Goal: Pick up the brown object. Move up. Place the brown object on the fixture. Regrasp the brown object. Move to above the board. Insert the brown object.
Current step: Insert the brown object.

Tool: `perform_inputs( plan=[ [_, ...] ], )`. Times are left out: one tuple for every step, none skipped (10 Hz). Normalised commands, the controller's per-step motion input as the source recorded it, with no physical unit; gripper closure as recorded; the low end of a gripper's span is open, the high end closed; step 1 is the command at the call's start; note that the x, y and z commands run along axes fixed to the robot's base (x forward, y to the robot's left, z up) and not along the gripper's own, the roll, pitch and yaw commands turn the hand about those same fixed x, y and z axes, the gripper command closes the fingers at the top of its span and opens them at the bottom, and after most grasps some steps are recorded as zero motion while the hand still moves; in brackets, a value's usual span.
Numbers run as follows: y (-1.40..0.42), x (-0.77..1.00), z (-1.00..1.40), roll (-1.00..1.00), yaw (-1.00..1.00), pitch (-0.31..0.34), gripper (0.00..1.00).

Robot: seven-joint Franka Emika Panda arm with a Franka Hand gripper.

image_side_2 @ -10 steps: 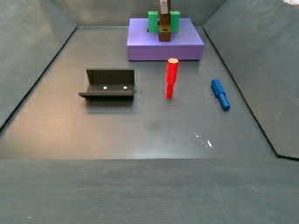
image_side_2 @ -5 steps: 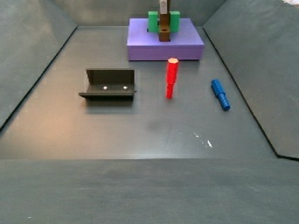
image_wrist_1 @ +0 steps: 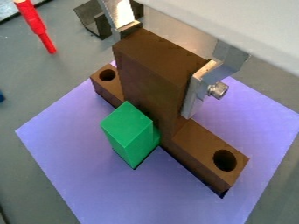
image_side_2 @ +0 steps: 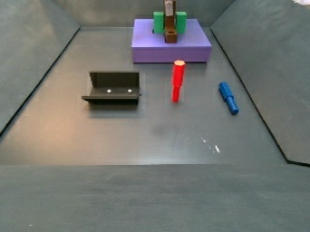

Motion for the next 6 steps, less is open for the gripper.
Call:
perform_inputs(
  plan=[
    [0.00, 0.02, -0.23, 0.00, 0.00, 0.000, 1.00],
    [0.00, 0.00, -0.45, 0.00, 0.00, -0.046, 1.00],
    [0.00, 0.00, -0.77, 0.05, -0.01, -0.101, 1.00],
    [-0.03, 0.00, -0.86, 0.09, -0.03, -0.084, 1.00],
    [0.00, 0.03, -0.66, 0.09, -0.09, 0.000, 1.00],
    [0.00, 0.00, 0.00, 0.00, 0.00, 0.000, 1.00]
  ],
)
